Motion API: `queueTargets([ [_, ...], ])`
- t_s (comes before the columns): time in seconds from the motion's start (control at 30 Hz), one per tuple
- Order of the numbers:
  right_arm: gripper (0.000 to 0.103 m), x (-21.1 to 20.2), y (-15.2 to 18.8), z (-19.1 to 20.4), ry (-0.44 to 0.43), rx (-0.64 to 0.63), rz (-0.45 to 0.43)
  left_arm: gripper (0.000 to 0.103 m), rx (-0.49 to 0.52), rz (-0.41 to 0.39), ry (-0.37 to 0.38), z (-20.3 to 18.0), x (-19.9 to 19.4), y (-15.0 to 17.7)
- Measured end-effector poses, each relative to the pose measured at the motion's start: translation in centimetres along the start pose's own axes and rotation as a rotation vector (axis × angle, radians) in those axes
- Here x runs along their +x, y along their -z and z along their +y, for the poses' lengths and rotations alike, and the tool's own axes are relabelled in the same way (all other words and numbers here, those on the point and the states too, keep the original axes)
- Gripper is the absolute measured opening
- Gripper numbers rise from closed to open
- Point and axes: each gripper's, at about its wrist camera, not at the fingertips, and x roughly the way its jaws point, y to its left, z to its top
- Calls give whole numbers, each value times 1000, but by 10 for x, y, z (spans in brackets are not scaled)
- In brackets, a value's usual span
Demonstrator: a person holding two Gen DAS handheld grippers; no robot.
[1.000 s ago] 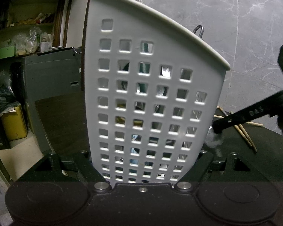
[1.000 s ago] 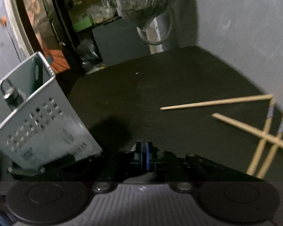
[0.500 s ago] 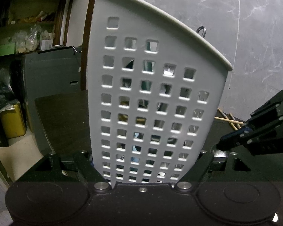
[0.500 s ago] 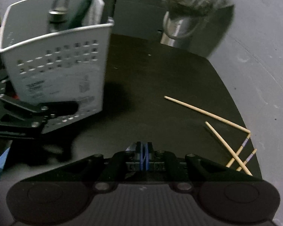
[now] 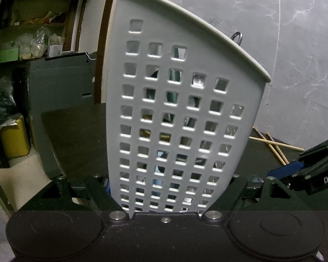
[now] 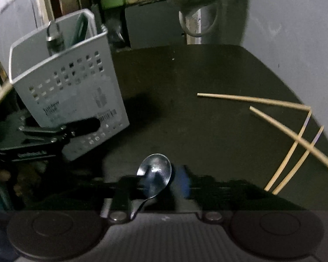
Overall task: Organize utensils
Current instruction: 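Lower the spoon into the white basket and open the right gripper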
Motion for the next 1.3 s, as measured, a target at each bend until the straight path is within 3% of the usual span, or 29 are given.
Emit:
queueTargets([
  [0.03, 51, 0, 3, -3, -11, 7, -10, 81, 1, 0, -1, -1, 0, 0],
  [0.17, 61, 9, 5, -11, -55, -41, -33, 81, 1, 1, -2, -2, -1, 0],
  [0.23, 61, 13, 5, -10, -69, -103, -48, 81, 2, 1, -3, -3, -1, 0],
  [0.33, 40, 16, 6, 1, -66, -229, -61, 81, 1, 1, -6, -3, -1, -1],
  [0.5, 36, 11, 9, 12, -77, -242, -43, 81, 1, 0, -6, -4, -1, -1],
  [0.63, 33, 9, 13, 35, 22, -326, -50, 81, -1, 2, -6, -4, -1, -1],
  [0.7, 19, 6, 20, 55, 116, -429, -76, 81, -2, 1, -5, -3, -1, -2],
  [0.83, 13, 7, 30, 85, 240, -571, -80, 81, -10, 0, 0, -1, -1, -1],
  [1.13, 4, 14, 49, 127, 363, -734, -88, 81, -13, 0, 4, 2, 0, -1],
  [1.3, 5, 27, 50, 136, 367, -725, -58, 81, -13, 0, 4, 2, 0, -1],
])
